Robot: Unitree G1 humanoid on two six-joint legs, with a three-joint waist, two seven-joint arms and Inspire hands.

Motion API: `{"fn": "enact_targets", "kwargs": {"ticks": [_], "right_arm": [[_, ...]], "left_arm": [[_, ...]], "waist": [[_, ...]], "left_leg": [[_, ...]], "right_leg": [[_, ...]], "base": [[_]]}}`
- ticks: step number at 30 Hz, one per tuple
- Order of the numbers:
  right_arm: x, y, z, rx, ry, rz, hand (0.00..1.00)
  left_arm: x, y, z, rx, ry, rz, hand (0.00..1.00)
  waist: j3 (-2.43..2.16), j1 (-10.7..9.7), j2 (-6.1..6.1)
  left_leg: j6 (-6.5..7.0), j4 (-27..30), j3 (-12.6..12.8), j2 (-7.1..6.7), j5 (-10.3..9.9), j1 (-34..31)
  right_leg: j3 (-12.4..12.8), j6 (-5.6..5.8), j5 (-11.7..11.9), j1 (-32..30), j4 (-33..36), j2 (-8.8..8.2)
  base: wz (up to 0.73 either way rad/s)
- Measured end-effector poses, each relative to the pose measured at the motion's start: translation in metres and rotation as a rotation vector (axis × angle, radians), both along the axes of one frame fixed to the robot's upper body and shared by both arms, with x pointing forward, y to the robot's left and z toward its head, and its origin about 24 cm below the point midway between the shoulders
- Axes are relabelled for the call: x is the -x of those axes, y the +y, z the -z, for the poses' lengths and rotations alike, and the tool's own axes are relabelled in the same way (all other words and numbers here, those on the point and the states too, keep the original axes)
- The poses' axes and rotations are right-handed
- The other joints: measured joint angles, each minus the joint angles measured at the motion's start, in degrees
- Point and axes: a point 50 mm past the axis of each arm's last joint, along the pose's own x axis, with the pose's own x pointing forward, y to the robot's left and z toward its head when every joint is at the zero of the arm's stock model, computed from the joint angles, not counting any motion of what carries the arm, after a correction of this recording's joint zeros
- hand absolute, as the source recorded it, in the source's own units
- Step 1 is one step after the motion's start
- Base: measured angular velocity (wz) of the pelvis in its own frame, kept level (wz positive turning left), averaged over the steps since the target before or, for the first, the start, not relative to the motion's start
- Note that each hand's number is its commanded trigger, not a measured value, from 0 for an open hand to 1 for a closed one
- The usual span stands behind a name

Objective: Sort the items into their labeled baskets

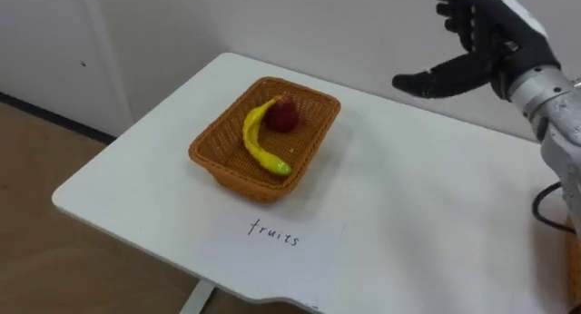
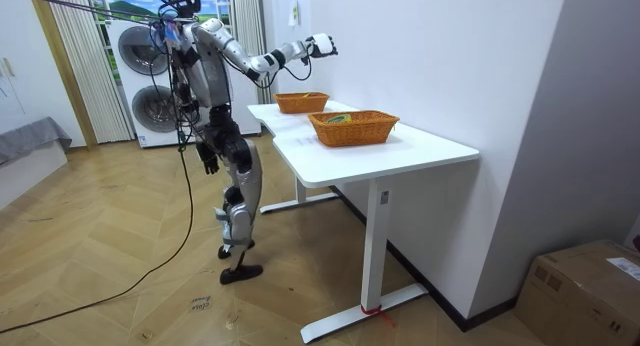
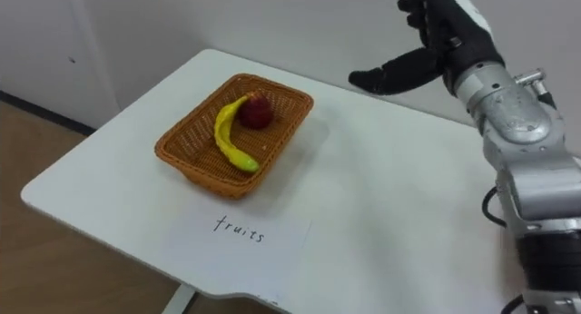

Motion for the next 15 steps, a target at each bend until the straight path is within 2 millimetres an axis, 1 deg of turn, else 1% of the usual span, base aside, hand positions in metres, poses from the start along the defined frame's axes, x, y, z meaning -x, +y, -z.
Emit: {"fn": "enact_targets", "kwargs": {"ticks": [2,4,6,8,9,11,13,14,15], "right_arm": [[0.004,-0.005,-0.01,-0.043,-0.062,0.018,0.0],[0.009,-0.009,-0.011,-0.077,-0.092,0.035,0.0],[0.015,-0.013,-0.009,-0.099,-0.101,0.049,0.0],[0.019,-0.017,-0.003,-0.164,-0.088,0.066,0.0],[0.02,-0.019,-0.002,-0.184,-0.088,0.075,0.0],[0.025,-0.028,-0.003,-0.245,-0.106,0.121,0.0],[0.029,-0.038,-0.005,-0.296,-0.127,0.174,0.0],[0.034,-0.046,-0.006,-0.321,-0.146,0.223,0.0],[0.036,-0.05,-0.006,-0.333,-0.155,0.248,0.0]], "left_arm": [[0.0,0.0,0.0,-0.004,-0.012,-0.005,0.0],[-0.001,0.001,0.0,-0.013,-0.019,-0.005,0.0],[-0.001,0.0,0.0,-0.027,-0.025,-0.007,0.0],[0.003,-0.001,0.0,-0.037,-0.012,-0.013,0.0],[0.005,-0.001,0.0,-0.041,-0.007,-0.015,0.0],[0.008,0.001,-0.001,-0.057,-0.004,-0.026,0.0],[0.013,0.003,-0.002,-0.076,0.003,-0.042,0.0],[0.014,0.005,-0.002,-0.084,0.001,-0.058,0.0],[0.015,0.005,-0.002,-0.087,0.0,-0.064,0.0]], "waist": [[0.06,-0.4,0.11],[0.09,-0.6,0.21],[0.13,-0.9,0.58],[0.27,-2.2,0.75],[0.28,-2.5,0.78],[0.52,-4.2,1.12],[0.55,-4.9,0.94],[0.43,-5.0,0.9],[0.44,-5.2,0.79]], "left_leg": [[0.0,-0.7,0.7,0.19,0.0,0.5],[-0.02,-1.2,1.1,0.33,0.0,0.9],[-0.02,-1.6,1.9,0.78,-0.1,0.9],[-0.03,-1.9,2.9,0.97,-0.1,0.9],[-0.03,-2.1,3.2,1.01,-0.1,1.0],[0.01,-2.7,3.6,0.99,-0.1,1.4],[0.0,-3.3,4.0,1.11,-0.1,2.0],[-0.05,-3.4,4.3,1.2,-0.1,2.1],[-0.05,-3.6,4.4,1.24,-0.1,2.3]], "right_leg": [[1.0,0.05,0.2,0.1,-0.1,0.18],[1.3,0.02,0.5,0.2,-0.3,0.29],[1.6,0.05,1.1,0.2,-0.9,0.57],[2.7,0.04,1.3,0.2,-0.9,0.68],[2.9,0.04,1.3,0.0,-0.9,0.68],[3.2,0.05,1.3,-0.1,-0.9,0.59],[4.2,0.06,1.3,-0.1,-0.9,0.7],[4.5,0.06,1.3,-0.1,-0.9,0.78],[4.6,0.06,1.3,-0.1,-0.9,0.8]], "base": [[-0.14],[-0.15],[-0.19],[-0.21],[-0.15],[-0.14],[-0.2],[-0.2],[-0.18]]}}
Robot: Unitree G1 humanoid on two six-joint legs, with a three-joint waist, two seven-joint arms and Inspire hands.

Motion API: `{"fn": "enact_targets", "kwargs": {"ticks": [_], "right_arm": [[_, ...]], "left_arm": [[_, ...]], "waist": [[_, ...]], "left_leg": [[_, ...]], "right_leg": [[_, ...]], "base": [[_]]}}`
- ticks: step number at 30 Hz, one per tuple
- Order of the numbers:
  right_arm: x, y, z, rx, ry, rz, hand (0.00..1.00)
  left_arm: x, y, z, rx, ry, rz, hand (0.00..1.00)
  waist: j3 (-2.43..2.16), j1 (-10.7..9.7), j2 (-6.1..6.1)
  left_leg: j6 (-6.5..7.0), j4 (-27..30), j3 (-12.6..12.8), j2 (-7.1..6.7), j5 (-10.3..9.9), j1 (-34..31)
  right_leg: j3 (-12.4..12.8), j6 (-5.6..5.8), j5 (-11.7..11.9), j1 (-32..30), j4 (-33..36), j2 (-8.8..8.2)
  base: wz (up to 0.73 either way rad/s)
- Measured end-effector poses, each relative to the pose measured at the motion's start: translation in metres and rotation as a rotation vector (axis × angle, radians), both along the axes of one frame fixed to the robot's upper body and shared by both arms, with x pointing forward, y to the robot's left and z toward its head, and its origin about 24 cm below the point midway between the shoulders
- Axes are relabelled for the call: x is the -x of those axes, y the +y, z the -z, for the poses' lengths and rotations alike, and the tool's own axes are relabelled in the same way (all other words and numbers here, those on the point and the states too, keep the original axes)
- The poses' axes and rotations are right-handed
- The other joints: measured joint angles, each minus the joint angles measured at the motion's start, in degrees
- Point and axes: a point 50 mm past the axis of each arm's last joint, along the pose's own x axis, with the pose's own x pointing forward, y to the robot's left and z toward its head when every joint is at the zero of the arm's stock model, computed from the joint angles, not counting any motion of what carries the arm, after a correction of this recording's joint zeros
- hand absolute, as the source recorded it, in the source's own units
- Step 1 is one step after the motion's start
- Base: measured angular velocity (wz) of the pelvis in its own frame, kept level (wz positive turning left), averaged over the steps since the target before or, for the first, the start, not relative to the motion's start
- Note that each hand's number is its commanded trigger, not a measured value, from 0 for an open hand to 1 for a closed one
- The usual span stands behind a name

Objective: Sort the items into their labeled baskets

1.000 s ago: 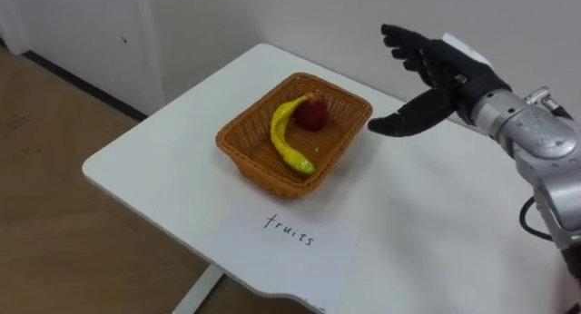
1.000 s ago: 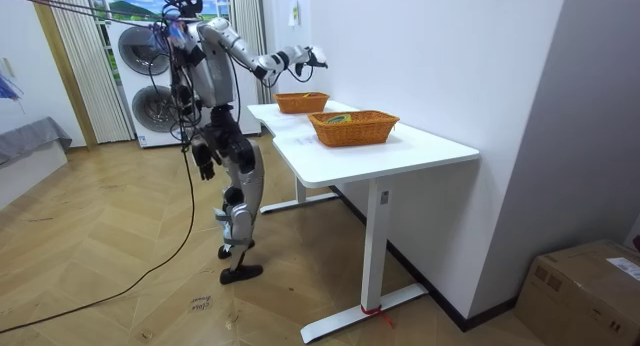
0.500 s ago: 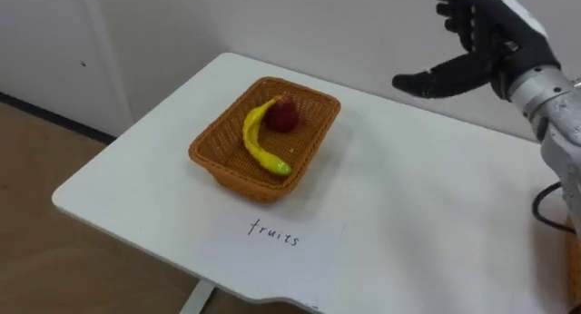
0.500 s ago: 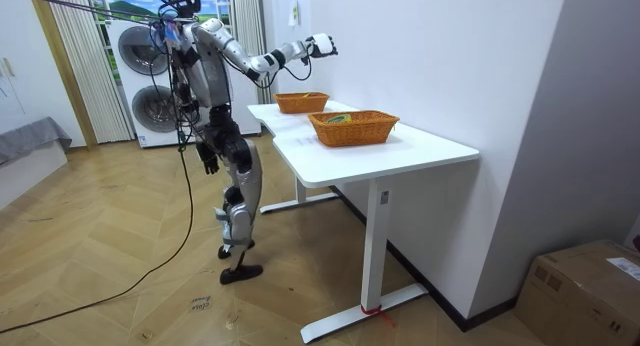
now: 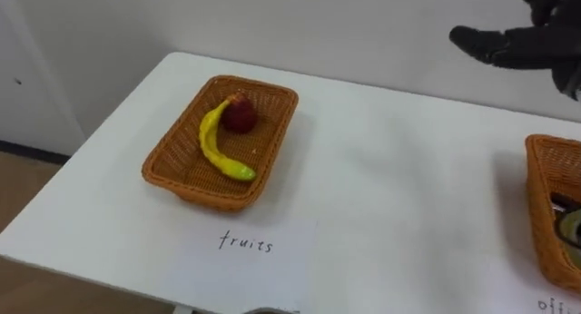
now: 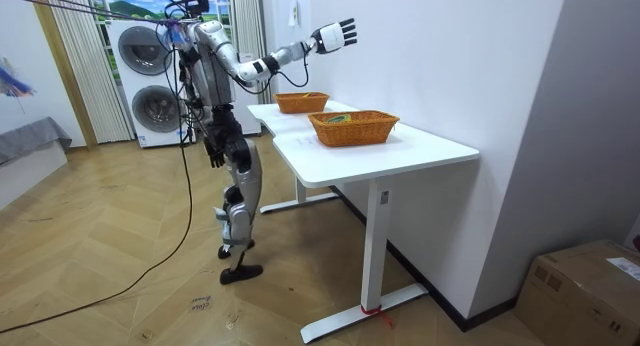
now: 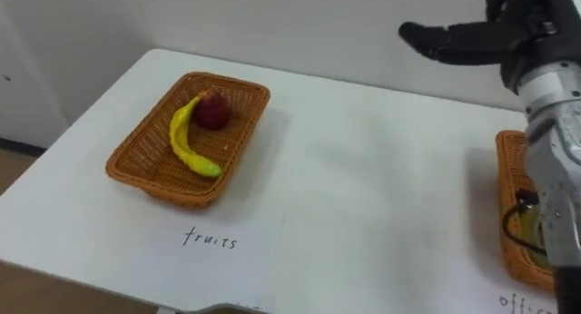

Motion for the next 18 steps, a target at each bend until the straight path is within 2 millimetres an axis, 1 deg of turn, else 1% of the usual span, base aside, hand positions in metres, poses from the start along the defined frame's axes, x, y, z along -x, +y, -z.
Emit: {"fn": "enact_targets", "kwargs": {"ticks": [1,2,3,4,5,6,7,8,9,11,12,13,14,15,17,18], "right_arm": [[0.003,-0.007,0.0,-0.025,-0.008,0.045,0.0],[0.006,-0.011,-0.001,-0.04,-0.016,0.084,0.0],[0.007,-0.014,0.0,-0.049,-0.02,0.101,0.0],[0.012,-0.019,0.003,-0.073,-0.02,0.133,0.0],[0.017,-0.025,0.007,-0.104,-0.016,0.168,0.0],[0.019,-0.028,0.008,-0.12,-0.014,0.185,0.0],[0.024,-0.034,0.011,-0.145,-0.01,0.227,0.0],[0.03,-0.041,0.014,-0.16,-0.006,0.272,0.0],[0.033,-0.044,0.015,-0.163,-0.004,0.299,0.0],[0.047,-0.059,0.019,-0.194,-0.005,0.407,0.0],[0.05,-0.062,0.02,-0.204,-0.007,0.434,0.0],[0.059,-0.069,0.024,-0.212,-0.005,0.492,0.0],[0.066,-0.074,0.028,-0.215,0.004,0.542,0.0],[0.07,-0.076,0.03,-0.221,0.009,0.568,0.0],[0.088,-0.087,0.042,-0.263,0.033,0.678,0.0],[0.092,-0.09,0.044,-0.277,0.035,0.706,0.0]], "left_arm": [[0.0,0.0,0.0,-0.001,-0.001,-0.005,0.0],[0.001,-0.001,0.0,-0.001,0.001,-0.006,0.0],[0.001,-0.001,0.0,-0.004,0.003,-0.008,0.0],[0.0,-0.002,0.0,-0.012,0.003,-0.012,0.0],[0.0,-0.002,0.001,-0.017,0.002,-0.017,0.0],[0.0,-0.002,0.001,-0.021,0.003,-0.019,0.0],[0.0,-0.004,0.001,-0.025,0.006,-0.023,0.0],[0.0,-0.005,0.002,-0.023,0.005,-0.025,0.0],[0.0,-0.006,0.002,-0.022,0.002,-0.027,0.0],[0.0,-0.007,0.002,-0.025,-0.003,-0.034,0.0],[0.001,-0.007,0.002,-0.028,-0.001,-0.034,0.0],[0.001,-0.007,0.002,-0.039,0.005,-0.034,0.0],[0.002,-0.006,0.002,-0.049,0.009,-0.037,0.0],[0.003,-0.006,0.002,-0.056,0.013,-0.039,0.0],[0.008,-0.004,0.001,-0.07,0.016,-0.068,0.0],[0.01,-0.004,0.001,-0.071,0.017,-0.074,0.0]], "waist": [[0.04,-0.1,-0.17],[-0.01,-0.7,-0.21],[-0.1,-0.9,-0.26],[-0.28,-1.5,-0.52],[-0.34,-2.3,-0.68],[-0.36,-2.6,-0.74],[-0.29,-2.9,-0.5],[-0.39,-3.0,-0.28],[-0.37,-3.2,-0.13],[-0.17,-4.3,0.14],[-0.08,-4.5,0.13],[-0.17,-4.5,0.41],[-0.1,-4.7,0.58],[-0.09,-5.1,0.62],[-0.11,-6.0,0.58],[-0.1,-6.3,0.58]], "left_leg": [[-0.04,-0.3,0.7,0.22,0.0,0.3],[-0.17,-0.3,1.3,0.43,-0.2,0.6],[-0.21,-0.3,1.4,0.51,-0.3,0.6],[-0.24,-0.3,1.8,0.68,-0.3,0.6],[-0.27,-0.2,2.1,0.77,-0.4,0.5],[-0.28,-0.2,2.2,0.79,-0.4,0.5],[-0.27,-0.4,2.6,0.83,-0.4,0.6],[-0.3,-0.4,2.8,0.9,-0.6,0.7],[-0.29,-0.4,2.9,0.9,-0.6,0.8],[-0.24,-0.5,3.5,0.94,-0.6,0.8],[-0.22,-0.5,3.7,1.01,-0.6,0.8],[-0.22,-0.6,4.2,1.19,-0.7,0.7],[-0.29,-0.6,4.5,1.32,-0.7,0.7],[-0.31,-0.6,4.7,1.4,-0.7,0.7],[-0.58,-0.6,5.0,1.73,-0.9,0.8],[-0.62,-0.6,5.0,1.75,-0.9,0.8]], "right_leg": [[0.5,-0.01,0.0,0.0,0.0,0.11],[1.3,-0.06,0.0,-0.4,0.0,0.31],[1.5,-0.08,0.1,-0.5,0.0,0.38],[1.6,-0.11,0.1,-0.6,0.0,0.44],[1.7,-0.16,0.1,-0.8,0.0,0.52],[1.7,-0.17,0.1,-0.8,0.0,0.54],[2.2,-0.17,0.1,-0.8,0.0,0.56],[2.9,-0.18,0.1,-0.8,0.0,0.65],[3.2,-0.2,0.1,-0.8,0.0,0.67],[3.7,-0.19,0.2,-0.9,0.0,0.67],[3.9,-0.2,0.2,-1.0,0.0,0.7],[4.3,-0.25,0.2,-1.6,0.1,0.8],[4.6,-0.37,0.3,-1.8,0.1,0.93],[4.7,-0.41,0.3,-1.8,0.1,0.98],[5.0,-0.49,0.4,-1.9,0.1,1.25],[5.1,-0.5,0.4,-1.9,0.0,1.28]], "base": [[-0.25],[-0.27],[-0.2],[-0.07],[-0.05],[-0.09],[-0.2],[-0.23],[-0.18],[-0.1],[-0.16],[-0.22],[-0.19],[-0.12],[-0.08],[-0.11]]}}
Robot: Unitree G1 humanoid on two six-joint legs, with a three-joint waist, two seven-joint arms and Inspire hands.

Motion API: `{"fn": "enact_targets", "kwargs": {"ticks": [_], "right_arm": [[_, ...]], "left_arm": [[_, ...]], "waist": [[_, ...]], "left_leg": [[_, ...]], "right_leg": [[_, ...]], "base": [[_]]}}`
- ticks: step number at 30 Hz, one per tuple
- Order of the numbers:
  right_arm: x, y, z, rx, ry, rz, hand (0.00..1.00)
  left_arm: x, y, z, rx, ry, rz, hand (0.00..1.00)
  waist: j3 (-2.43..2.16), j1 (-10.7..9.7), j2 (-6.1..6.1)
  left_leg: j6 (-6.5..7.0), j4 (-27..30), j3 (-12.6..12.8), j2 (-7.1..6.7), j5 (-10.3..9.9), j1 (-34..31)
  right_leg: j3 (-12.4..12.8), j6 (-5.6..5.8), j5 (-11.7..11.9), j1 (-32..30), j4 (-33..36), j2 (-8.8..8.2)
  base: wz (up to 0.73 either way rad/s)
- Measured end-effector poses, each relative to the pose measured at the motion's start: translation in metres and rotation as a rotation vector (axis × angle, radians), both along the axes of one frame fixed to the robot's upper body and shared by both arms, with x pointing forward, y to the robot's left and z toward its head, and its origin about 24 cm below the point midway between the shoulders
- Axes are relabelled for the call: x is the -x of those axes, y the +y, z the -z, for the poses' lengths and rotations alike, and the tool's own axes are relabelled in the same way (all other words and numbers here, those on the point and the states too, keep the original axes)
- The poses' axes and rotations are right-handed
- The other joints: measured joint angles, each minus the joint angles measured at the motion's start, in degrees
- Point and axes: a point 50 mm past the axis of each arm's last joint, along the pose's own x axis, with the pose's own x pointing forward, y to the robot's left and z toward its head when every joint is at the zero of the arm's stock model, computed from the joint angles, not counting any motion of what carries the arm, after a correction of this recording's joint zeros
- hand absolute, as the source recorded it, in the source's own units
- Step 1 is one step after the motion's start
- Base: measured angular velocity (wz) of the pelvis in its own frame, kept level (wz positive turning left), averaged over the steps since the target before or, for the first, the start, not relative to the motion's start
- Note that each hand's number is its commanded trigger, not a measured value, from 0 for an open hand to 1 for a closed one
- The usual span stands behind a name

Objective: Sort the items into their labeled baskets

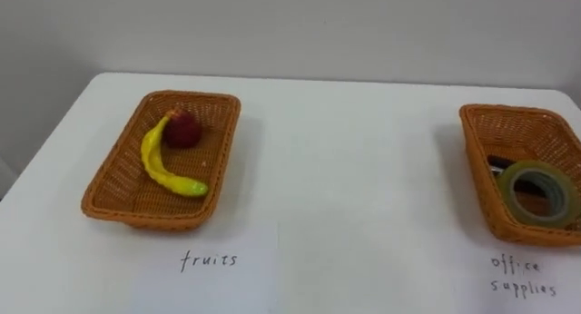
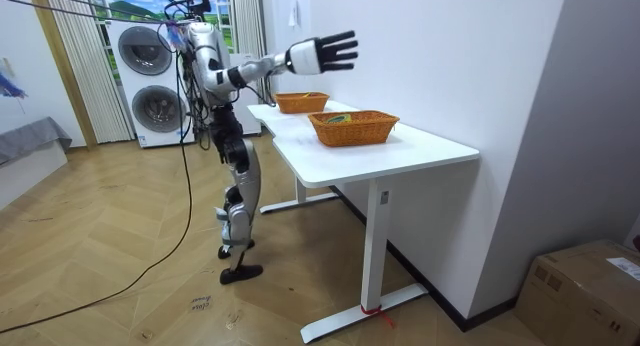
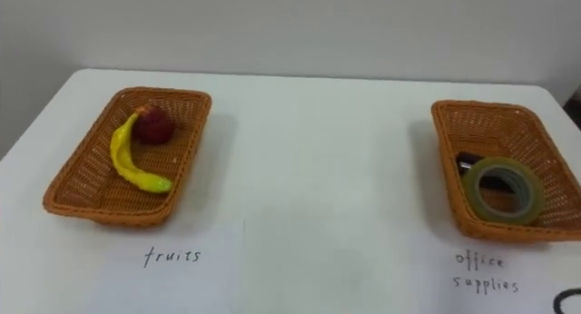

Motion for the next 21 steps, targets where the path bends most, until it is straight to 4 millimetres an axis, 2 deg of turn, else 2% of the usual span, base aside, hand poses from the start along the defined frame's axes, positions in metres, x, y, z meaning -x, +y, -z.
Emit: {"fn": "enact_targets", "kwargs": {"ticks": [3,7,12,14,16,21], "right_arm": [[0.017,-0.012,0.004,-0.041,-0.003,0.135,0.0],[0.049,-0.034,0.021,-0.107,0.015,0.358,0.0],[0.087,-0.041,0.07,-0.256,0.122,0.54,0.0],[0.107,-0.038,0.092,-0.346,0.165,0.612,0.0],[0.119,-0.037,0.108,-0.418,0.188,0.655,0.0],[0.16,-0.028,0.154,-0.542,0.335,0.801,0.0]], "left_arm": [[0.004,0.001,-0.001,-0.006,0.007,-0.015,0.0],[0.006,0.005,-0.002,-0.032,-0.001,-0.066,0.0],[0.002,0.007,-0.004,-0.042,-0.026,-0.059,0.0],[0.001,0.007,-0.004,-0.05,-0.04,-0.066,0.0],[0.001,0.008,-0.005,-0.054,-0.047,-0.077,0.0],[-0.006,0.009,-0.006,-0.078,-0.085,-0.1,0.0]], "waist": [[0.01,-1.2,-0.01],[-0.14,-1.3,-0.41],[-0.34,-1.4,-0.73],[-0.29,-1.3,-0.38],[-0.19,-1.3,0.03],[-0.23,-1.3,0.13]], "left_leg": [[-0.05,-0.1,0.7,0.06,0.0,-0.1],[-0.04,-0.5,1.5,0.19,0.0,-0.4],[-0.13,-0.7,2.3,0.26,-0.1,-0.3],[-0.23,-0.8,2.5,0.38,-0.4,-0.3],[-0.28,-0.9,2.6,0.64,-0.7,-0.4],[-0.46,-1.0,2.6,0.89,-0.8,-0.2]], "right_leg": [[0.6,-0.15,-0.1,-0.3,-0.3,0.1],[1.5,-0.19,0.0,-1.2,-1.0,0.17],[2.4,-0.18,0.1,-1.3,-0.9,0.38],[2.6,-0.18,0.1,-1.4,-0.7,0.53],[2.7,-0.18,0.0,-1.8,-0.4,0.68],[2.7,-0.24,0.0,-1.9,0.1,0.9]], "base": [[-0.11],[-0.13],[-0.06],[-0.05],[-0.1],[-0.01]]}}
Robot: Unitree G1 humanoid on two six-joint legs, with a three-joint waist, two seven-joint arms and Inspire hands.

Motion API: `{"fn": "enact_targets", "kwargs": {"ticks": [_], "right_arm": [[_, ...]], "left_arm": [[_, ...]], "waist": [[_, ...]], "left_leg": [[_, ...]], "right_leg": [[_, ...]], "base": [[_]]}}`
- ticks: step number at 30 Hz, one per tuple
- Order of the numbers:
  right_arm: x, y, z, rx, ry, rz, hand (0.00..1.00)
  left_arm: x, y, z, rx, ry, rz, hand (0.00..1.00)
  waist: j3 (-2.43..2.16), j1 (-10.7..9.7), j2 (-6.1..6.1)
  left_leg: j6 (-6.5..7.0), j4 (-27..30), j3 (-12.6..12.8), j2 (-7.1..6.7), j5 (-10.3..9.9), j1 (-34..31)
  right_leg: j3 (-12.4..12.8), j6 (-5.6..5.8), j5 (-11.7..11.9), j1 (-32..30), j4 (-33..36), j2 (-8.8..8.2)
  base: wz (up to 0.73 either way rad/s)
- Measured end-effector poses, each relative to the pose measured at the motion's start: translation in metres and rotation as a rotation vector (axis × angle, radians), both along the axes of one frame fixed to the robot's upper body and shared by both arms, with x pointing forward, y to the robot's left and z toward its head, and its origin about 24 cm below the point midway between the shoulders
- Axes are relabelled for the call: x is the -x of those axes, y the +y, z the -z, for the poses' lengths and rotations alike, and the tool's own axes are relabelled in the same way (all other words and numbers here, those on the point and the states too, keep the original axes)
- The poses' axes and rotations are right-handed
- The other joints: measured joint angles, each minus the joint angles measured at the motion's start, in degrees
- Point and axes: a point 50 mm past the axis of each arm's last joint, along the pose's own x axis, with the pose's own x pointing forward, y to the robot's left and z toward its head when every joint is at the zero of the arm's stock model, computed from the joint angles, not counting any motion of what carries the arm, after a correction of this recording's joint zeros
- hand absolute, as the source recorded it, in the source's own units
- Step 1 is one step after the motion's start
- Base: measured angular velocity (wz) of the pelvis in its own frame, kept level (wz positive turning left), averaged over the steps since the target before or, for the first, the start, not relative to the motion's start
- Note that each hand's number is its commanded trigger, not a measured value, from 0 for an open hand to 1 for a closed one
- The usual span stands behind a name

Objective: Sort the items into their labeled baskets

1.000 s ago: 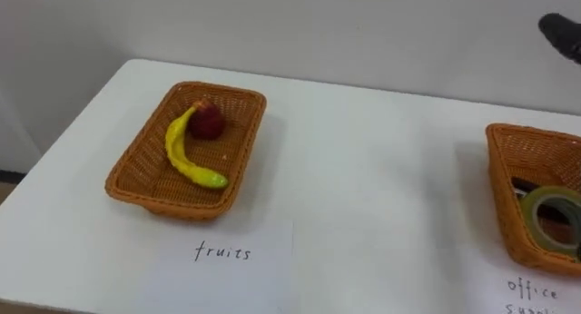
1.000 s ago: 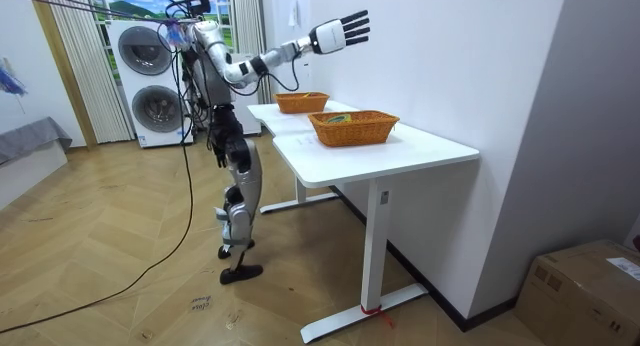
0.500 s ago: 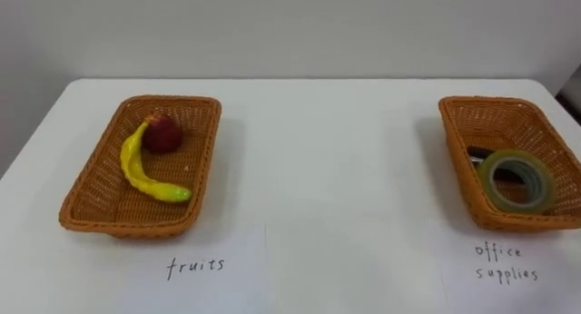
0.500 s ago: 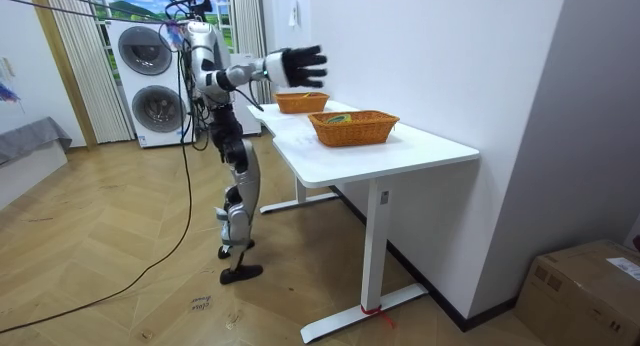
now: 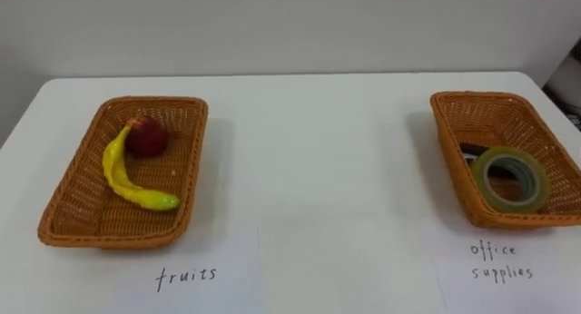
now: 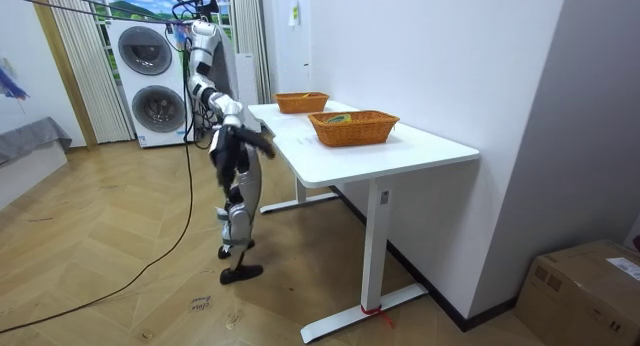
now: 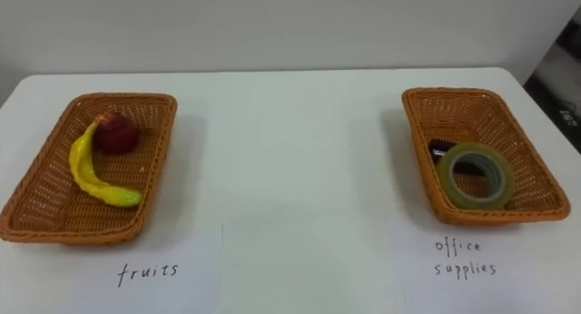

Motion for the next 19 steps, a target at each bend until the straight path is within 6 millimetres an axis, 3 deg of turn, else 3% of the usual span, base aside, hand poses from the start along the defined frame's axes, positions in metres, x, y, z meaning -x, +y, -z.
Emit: {"fn": "enact_targets", "kwargs": {"ticks": [2,5,9,12,15,19], "right_arm": [[0.022,0.015,0.024,-0.096,0.051,0.057,0.0],[0.047,0.036,0.053,-0.237,0.091,0.141,0.0],[0.067,0.061,0.078,-0.353,0.148,0.152,0.0],[0.083,0.089,0.1,-0.485,0.195,0.134,0.0],[0.094,0.118,0.116,-0.61,0.23,0.027,0.0],[0.089,0.144,0.13,-0.745,0.241,-0.232,0.0]], "left_arm": [[-0.001,-0.003,0.001,0.011,-0.011,-0.011,0.0],[0.001,-0.009,0.003,0.034,-0.024,-0.066,0.0],[0.008,-0.012,0.004,0.046,-0.015,-0.08,0.0],[0.013,-0.018,0.006,0.07,-0.003,-0.09,0.0],[0.017,-0.025,0.008,0.096,0.01,-0.095,0.0],[0.019,-0.034,0.012,0.125,0.045,-0.077,0.0]], "waist": [[0.2,0.1,0.32],[0.15,0.3,0.24],[0.15,0.2,0.68],[-0.13,0.4,1.13],[-0.17,1.2,1.68],[-0.04,3.6,2.35]], "left_leg": [[-0.07,-0.1,0.0,-0.02,0.0,0.0],[-0.08,-0.2,0.6,-0.12,0.0,0.3],[-0.13,-0.7,1.2,-0.07,0.0,1.0],[-0.14,-1.0,1.3,-0.14,0.0,1.2],[-0.14,-1.1,1.4,-0.13,0.0,1.5],[-0.23,-1.3,1.6,-0.1,-0.1,2.4]], "right_leg": [[0.0,-0.14,-0.1,0.0,-0.1,-0.01],[0.5,-0.28,-0.7,-0.2,-0.1,-0.14],[1.4,-0.3,-0.8,-0.1,-0.1,-0.03],[1.5,-0.3,-0.8,0.0,-0.1,-0.08],[1.4,-0.26,-0.8,0.0,0.1,-0.13],[1.9,-0.27,-0.8,0.8,-0.1,0.0]], "base": [[0.0],[-0.07],[-0.12],[-0.02],[-0.01],[-0.04]]}}
